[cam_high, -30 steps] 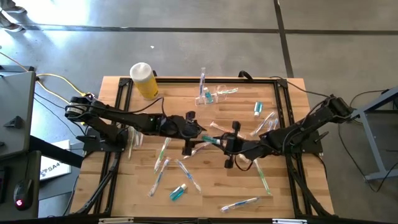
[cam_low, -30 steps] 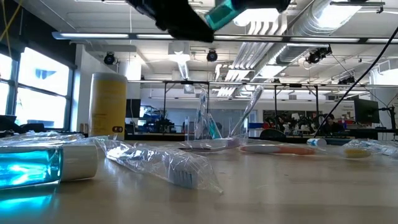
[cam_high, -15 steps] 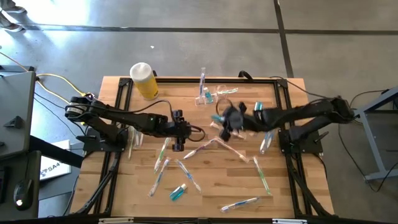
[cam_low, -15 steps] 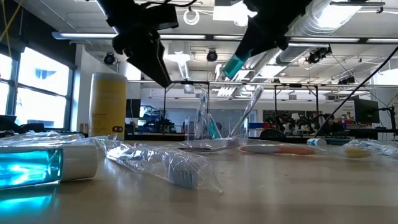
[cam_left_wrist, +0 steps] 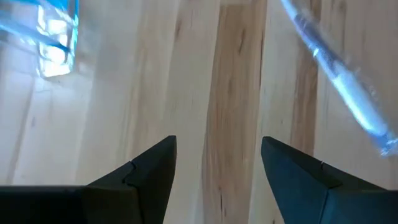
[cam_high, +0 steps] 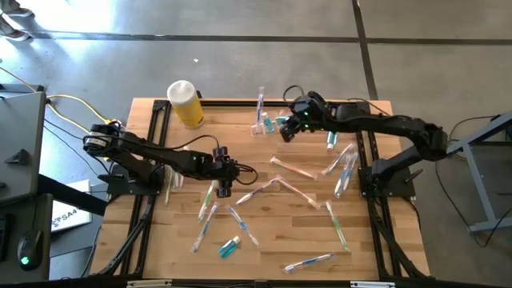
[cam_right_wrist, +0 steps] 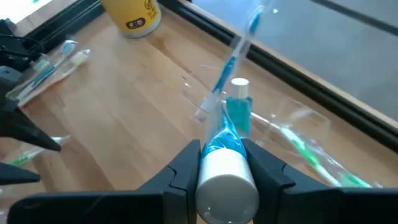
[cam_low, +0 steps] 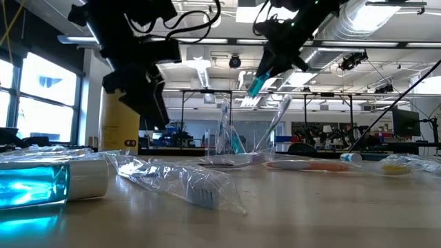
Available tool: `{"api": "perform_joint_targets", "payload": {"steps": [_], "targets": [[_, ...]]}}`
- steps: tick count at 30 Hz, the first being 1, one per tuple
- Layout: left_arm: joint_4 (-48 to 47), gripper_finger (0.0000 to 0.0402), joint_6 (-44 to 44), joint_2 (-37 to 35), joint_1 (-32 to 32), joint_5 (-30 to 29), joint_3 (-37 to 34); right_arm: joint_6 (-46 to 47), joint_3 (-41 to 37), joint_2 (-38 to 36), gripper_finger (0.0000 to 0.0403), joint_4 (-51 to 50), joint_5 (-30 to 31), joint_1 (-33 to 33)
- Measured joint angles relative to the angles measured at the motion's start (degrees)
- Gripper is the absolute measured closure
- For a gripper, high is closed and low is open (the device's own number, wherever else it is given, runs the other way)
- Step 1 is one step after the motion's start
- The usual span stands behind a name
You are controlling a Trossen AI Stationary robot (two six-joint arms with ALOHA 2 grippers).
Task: Pick & Place toothbrushing station
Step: Put the blue mouthwash bottle into the transparent organizer
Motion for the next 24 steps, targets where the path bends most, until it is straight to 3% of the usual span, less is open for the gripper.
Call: {"api": "perform_joint_targets", "payload": {"steps": [5,14,24], "targets": [[3.33,0.0174,-0.01,0.02,0.00,0.10,-2.13,-0.34,0.73,7.01,0.0320,4.11,-3.59,-3.18],[3.71,0.0174,0.10,0.02,0.00,0.10,-2.18,-1.28,9.32,20.24,0.0320,2.70,-1.44,-4.36],[3.17,0.0174,0.21,0.02,0.00,0.61,-2.77,-1.39,14.68,25.25,0.0320,-4.88,0.14,-3.73]]}}
